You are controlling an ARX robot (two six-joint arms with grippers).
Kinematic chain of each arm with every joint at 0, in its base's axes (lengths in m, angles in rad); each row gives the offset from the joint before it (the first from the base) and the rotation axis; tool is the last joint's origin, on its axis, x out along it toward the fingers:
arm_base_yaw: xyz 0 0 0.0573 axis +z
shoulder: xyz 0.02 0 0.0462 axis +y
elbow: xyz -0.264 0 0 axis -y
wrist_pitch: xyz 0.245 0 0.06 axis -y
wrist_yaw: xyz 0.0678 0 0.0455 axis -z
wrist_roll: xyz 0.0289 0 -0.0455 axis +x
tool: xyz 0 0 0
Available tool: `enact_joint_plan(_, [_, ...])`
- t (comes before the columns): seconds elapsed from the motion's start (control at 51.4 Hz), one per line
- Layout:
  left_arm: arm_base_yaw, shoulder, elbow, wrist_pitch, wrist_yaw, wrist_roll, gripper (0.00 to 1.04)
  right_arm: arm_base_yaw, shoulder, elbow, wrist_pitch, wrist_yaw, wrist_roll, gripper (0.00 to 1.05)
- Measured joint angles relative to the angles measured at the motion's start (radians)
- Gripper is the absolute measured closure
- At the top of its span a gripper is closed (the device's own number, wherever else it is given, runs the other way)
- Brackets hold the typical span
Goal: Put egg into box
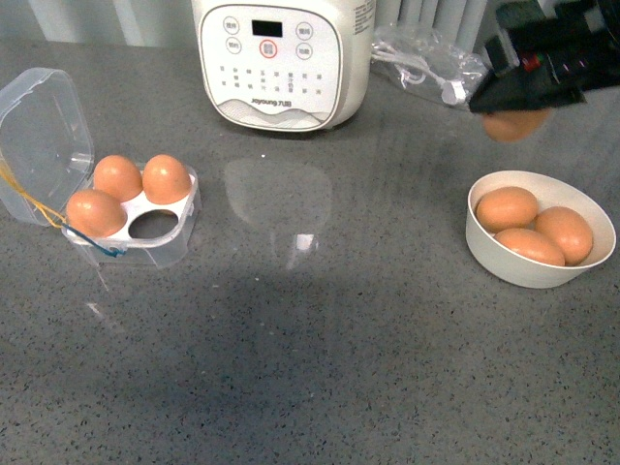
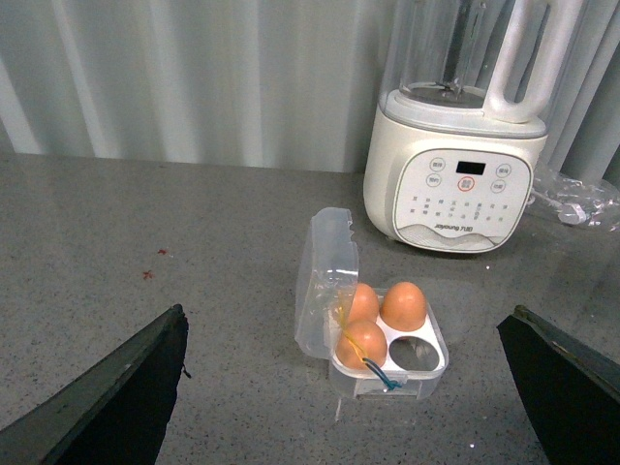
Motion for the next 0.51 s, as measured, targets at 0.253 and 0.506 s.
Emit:
enact_joint_plan(0.253, [0.000, 0.000, 0.000, 0.000, 0.000, 0.000, 0.07, 0.152, 0.088, 0.090, 0.008, -0.156, -0.259, 0.63])
enact_joint_plan(0.506, [0.000, 0.000, 0.000, 0.000, 0.000, 0.000, 0.07, 0.245, 0.208, 0.203, 0.023, -0.224, -0.397, 0.63])
